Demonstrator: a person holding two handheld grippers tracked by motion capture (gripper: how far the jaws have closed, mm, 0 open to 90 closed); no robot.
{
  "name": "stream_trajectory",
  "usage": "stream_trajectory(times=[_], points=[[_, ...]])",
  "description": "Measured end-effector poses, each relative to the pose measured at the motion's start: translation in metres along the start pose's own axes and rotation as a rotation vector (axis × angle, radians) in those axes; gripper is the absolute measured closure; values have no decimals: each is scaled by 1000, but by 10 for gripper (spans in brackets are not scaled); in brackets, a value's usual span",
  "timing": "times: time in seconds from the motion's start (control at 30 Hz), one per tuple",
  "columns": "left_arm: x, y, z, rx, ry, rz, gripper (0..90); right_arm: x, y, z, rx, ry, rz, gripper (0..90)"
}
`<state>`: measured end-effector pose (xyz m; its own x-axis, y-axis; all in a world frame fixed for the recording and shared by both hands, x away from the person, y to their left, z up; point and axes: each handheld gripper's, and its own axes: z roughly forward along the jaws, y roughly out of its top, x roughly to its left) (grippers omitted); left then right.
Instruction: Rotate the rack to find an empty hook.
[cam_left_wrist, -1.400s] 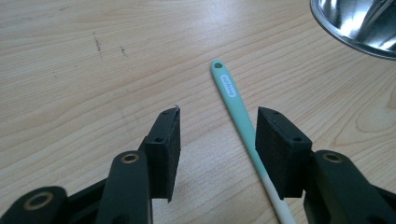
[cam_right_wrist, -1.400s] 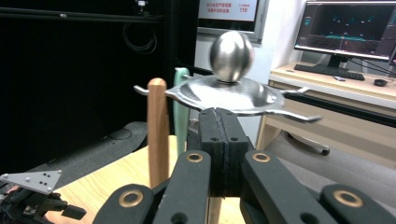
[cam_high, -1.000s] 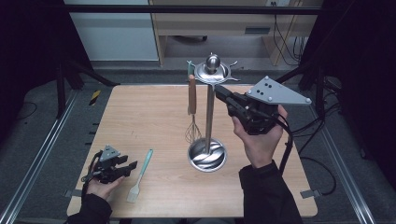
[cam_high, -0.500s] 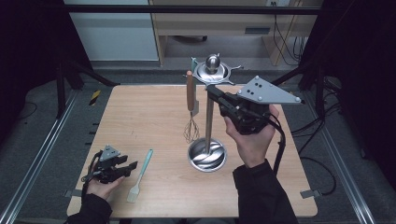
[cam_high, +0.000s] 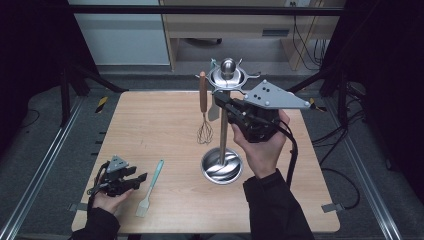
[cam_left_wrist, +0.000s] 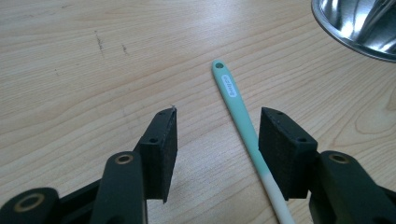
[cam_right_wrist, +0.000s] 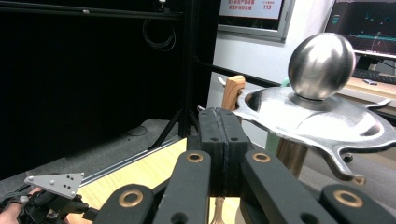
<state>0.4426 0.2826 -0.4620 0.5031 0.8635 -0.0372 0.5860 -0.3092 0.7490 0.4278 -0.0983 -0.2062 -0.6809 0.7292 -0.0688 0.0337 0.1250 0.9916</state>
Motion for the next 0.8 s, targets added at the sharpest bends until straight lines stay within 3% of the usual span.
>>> stream_trajectory(times=[0.23,0.43,0.6,0.8], points=[[0,0,-1,-5,2,-8,461,2,0,5,6,-5,4,900],[1,0,-1,-5,1,-14,455,0,-9,-3,-2,-4,4,878],[0,1,-1,-2,-3,-16,448,-6,-33,-13,29,-11,13,829],[0,1,0,7,-7,-22,445,-13,-79,-21,113,-25,35,761]])
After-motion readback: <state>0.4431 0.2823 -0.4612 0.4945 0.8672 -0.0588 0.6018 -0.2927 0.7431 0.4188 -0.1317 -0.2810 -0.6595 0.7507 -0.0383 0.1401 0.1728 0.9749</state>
